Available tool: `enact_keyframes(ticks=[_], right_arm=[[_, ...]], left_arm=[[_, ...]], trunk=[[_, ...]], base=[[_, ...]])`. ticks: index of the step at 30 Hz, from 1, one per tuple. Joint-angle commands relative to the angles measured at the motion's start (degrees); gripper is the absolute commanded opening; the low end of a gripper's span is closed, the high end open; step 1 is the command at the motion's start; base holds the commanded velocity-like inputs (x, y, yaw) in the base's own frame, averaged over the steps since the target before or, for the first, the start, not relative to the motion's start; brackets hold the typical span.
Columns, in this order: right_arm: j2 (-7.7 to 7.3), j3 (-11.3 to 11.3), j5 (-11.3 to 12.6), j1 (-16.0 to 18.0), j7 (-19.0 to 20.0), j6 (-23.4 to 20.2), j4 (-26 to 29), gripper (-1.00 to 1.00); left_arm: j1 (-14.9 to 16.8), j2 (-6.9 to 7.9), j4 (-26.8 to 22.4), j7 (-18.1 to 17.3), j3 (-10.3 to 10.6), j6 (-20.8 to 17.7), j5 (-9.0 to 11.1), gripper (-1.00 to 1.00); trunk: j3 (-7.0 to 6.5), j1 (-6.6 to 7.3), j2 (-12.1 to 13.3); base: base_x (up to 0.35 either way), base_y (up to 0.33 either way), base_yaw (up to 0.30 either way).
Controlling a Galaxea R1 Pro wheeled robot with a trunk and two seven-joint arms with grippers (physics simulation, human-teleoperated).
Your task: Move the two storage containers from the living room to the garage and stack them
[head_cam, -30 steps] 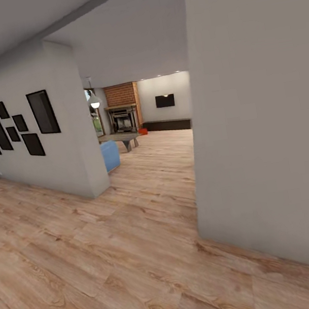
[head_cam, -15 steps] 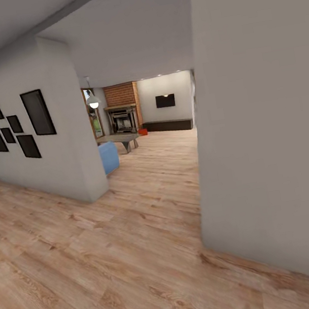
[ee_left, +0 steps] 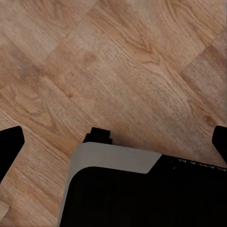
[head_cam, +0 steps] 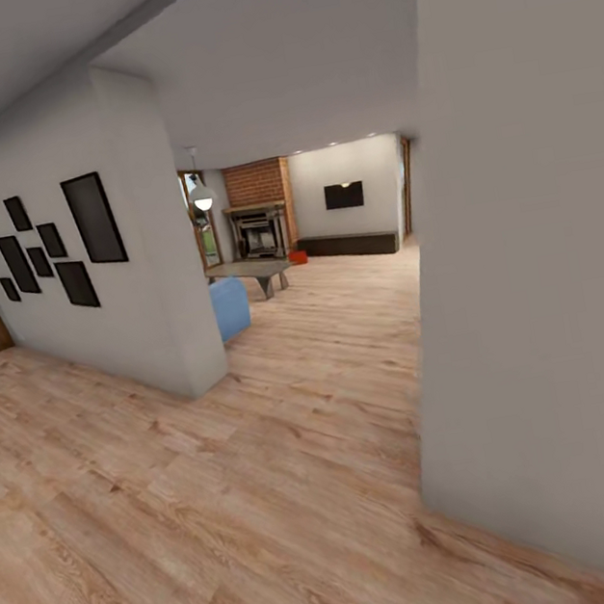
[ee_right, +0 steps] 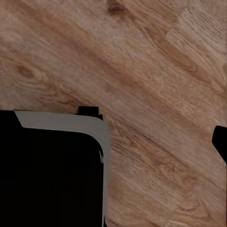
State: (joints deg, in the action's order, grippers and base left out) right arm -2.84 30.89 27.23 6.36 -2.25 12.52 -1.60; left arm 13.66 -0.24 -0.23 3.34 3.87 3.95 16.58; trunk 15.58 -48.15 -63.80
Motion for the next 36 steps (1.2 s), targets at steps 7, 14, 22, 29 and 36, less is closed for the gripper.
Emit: enact_keyframes(ticks=[7, 14, 22, 29, 36], right_arm=[[0.02, 0.5, 0.4, 0.1, 0.0, 0.3, -0.1, 1.00], [0.02, 0.5, 0.5, 0.1, 0.0, 0.3, -0.1, 1.00], [0.01, 0.5, 0.5, 0.1, 0.0, 0.3, -0.2, 1.00], [0.08, 0.8, 0.2, 0.1, -0.6, 0.3, -0.2, 1.00], [0.11, 1.3, -0.1, 0.1, -0.7, 0.2, -0.1, 1.00]], left_arm=[[0.1, -0.02, 0.1, 0.2, 0.4, 0.2, 0.4, 1.00], [0.1, -0.02, 0.1, 0.2, 0.4, 0.2, 0.4, 1.00], [0.1, -0.01, 0.1, 0.2, 0.4, 0.2, 0.4, 1.00], [0.1, -0.03, 0.1, 0.2, 0.4, 0.2, 0.4, 1.00], [0.1, -0.03, 0.1, 0.2, 0.4, 0.2, 0.4, 1.00]], trunk=[[-0.14, -0.04, 0.0], [-0.35, -0.04, 0.0], [-0.56, -0.04, 0.0], [-0.60, -0.04, 0.0], [-0.61, -0.04, 0.0]], base=[[0.318, 0.000, 0.259], [0.318, 0.000, 0.260], [0.318, 0.000, 0.236], [0.318, 0.000, 0.053], [0.318, 0.000, 0.005]])
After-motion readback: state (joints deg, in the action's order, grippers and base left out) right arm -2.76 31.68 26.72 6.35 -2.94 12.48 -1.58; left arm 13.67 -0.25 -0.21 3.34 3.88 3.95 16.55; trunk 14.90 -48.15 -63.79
